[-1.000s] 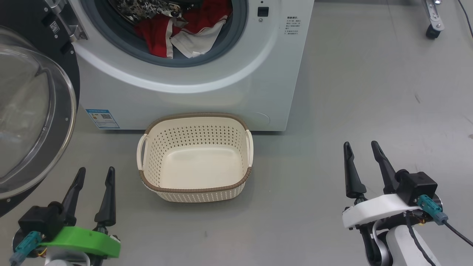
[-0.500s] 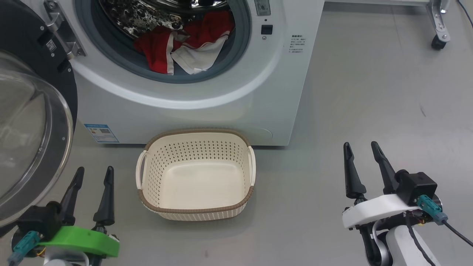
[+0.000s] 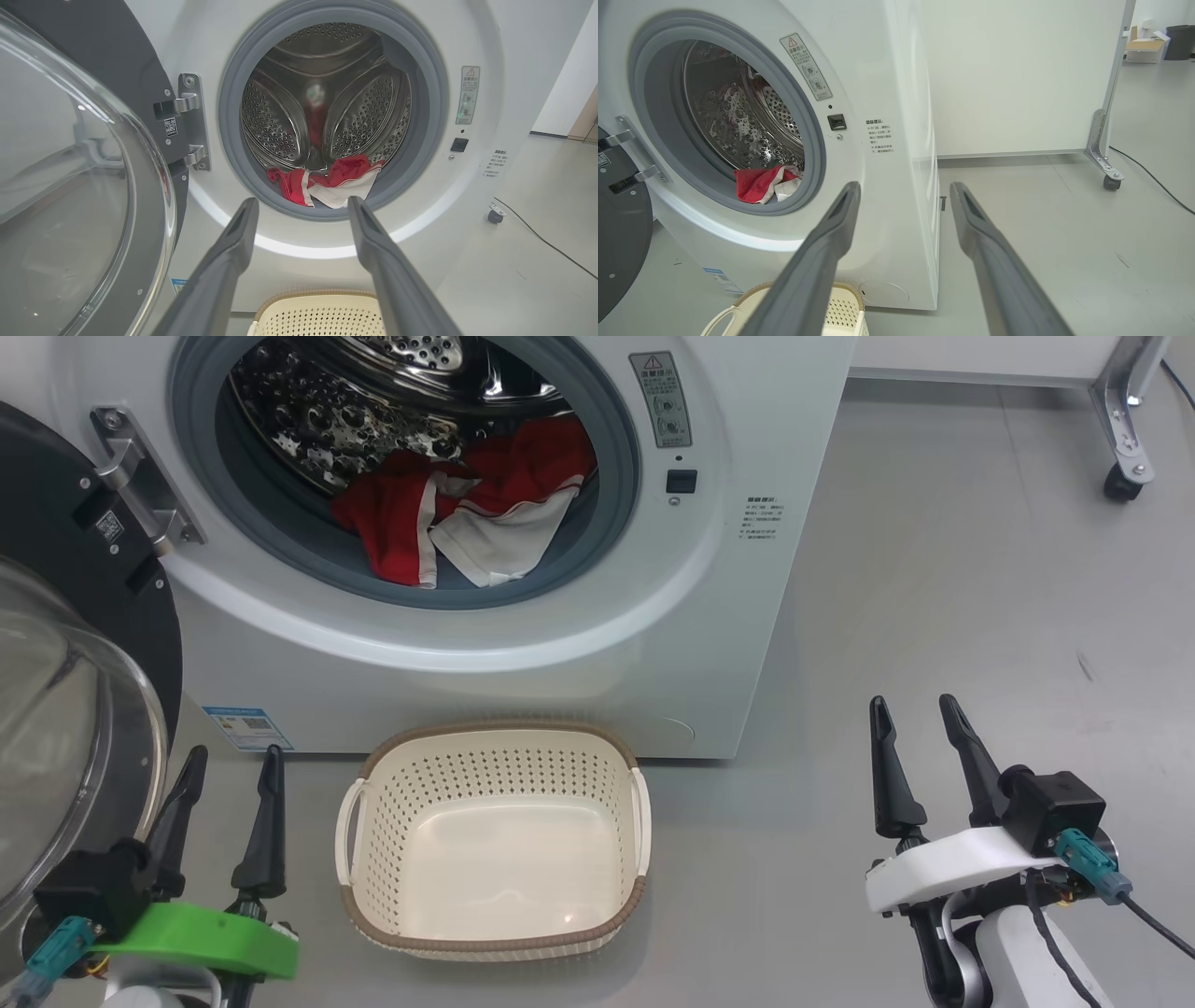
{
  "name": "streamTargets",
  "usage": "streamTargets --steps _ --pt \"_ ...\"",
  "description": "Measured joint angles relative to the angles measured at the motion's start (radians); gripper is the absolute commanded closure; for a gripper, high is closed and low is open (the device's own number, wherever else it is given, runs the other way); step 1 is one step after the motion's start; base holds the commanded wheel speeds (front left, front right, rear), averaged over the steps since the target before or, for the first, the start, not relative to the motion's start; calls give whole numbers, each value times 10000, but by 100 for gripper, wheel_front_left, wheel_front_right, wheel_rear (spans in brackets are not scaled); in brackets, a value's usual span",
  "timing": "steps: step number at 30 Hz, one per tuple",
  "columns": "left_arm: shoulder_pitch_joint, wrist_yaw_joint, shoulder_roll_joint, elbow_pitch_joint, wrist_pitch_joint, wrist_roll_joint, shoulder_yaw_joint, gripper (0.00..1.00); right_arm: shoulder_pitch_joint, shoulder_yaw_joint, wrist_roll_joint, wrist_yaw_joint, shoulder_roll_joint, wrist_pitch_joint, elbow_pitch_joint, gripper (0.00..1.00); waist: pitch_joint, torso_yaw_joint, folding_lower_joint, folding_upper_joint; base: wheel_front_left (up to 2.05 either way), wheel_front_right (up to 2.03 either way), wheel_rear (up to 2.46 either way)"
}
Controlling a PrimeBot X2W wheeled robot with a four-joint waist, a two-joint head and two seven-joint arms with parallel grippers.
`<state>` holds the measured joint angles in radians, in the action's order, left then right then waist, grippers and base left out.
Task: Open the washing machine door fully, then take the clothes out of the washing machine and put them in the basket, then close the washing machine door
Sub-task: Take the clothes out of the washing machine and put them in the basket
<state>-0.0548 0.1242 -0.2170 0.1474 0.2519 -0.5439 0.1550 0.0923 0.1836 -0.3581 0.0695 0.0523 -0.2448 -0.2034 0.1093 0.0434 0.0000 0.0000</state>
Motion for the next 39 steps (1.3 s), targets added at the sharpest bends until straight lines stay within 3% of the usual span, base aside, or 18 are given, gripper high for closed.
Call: streamTargets --steps 16,39 --pt "29 0 -12 8 0 102 290 0 0 -4 0 13 -29 0 -19 0 -34 -10 0 0 57 -57 0" --pt "35 0 -71 10 0 102 389 0 -4 2 2 29 -31 0 -29 0 -2 -18 0 0 3 -3 0"
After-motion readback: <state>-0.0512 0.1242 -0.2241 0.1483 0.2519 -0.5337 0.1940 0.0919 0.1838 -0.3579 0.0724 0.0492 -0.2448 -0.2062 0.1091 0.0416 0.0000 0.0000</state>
